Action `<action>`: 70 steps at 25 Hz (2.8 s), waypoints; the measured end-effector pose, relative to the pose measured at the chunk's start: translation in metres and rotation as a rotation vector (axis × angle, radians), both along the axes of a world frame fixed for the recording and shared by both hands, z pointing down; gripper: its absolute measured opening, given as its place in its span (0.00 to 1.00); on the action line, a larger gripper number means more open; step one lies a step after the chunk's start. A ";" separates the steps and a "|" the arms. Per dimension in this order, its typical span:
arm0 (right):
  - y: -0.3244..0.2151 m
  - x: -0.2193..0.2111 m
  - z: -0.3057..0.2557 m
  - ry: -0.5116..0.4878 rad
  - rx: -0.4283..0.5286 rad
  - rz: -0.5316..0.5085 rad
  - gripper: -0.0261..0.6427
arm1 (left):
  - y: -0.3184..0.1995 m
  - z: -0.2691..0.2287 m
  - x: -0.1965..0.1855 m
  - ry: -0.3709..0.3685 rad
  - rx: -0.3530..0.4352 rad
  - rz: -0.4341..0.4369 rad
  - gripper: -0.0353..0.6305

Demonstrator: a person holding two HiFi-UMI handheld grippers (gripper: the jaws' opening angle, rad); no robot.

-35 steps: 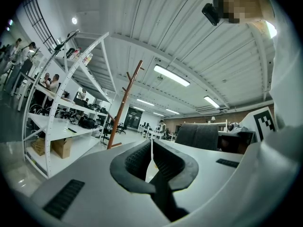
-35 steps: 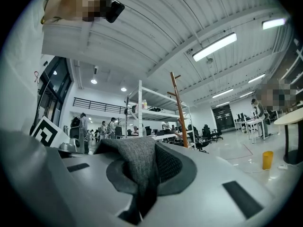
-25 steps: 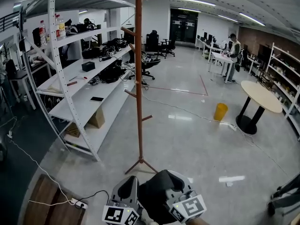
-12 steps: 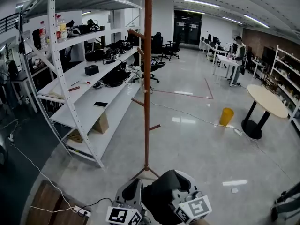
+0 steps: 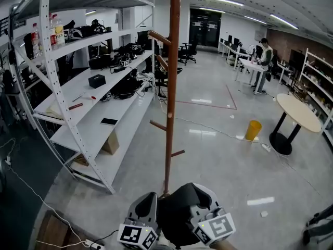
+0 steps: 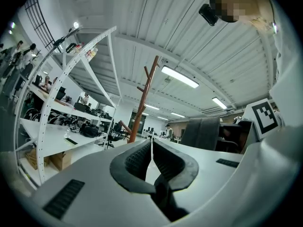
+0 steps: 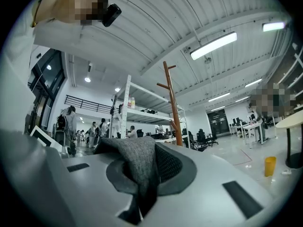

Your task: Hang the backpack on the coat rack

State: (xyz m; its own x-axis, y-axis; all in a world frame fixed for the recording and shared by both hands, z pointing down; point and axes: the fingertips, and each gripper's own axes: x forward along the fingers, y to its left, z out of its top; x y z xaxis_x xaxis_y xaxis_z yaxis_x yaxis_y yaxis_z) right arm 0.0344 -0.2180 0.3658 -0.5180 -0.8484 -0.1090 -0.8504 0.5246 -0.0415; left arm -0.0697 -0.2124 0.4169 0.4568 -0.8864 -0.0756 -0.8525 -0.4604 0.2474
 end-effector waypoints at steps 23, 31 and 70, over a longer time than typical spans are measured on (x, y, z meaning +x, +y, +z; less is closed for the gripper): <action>-0.142 -0.027 -0.124 0.139 0.163 0.060 0.10 | -0.085 -0.029 -0.036 0.042 0.030 -0.098 0.09; -0.183 -0.030 -0.168 0.171 0.208 0.102 0.10 | -0.089 -0.023 -0.044 0.052 0.024 -0.118 0.09; -0.281 -0.013 -0.054 0.157 0.002 0.265 0.10 | -0.084 0.002 -0.064 0.053 -0.045 -0.169 0.09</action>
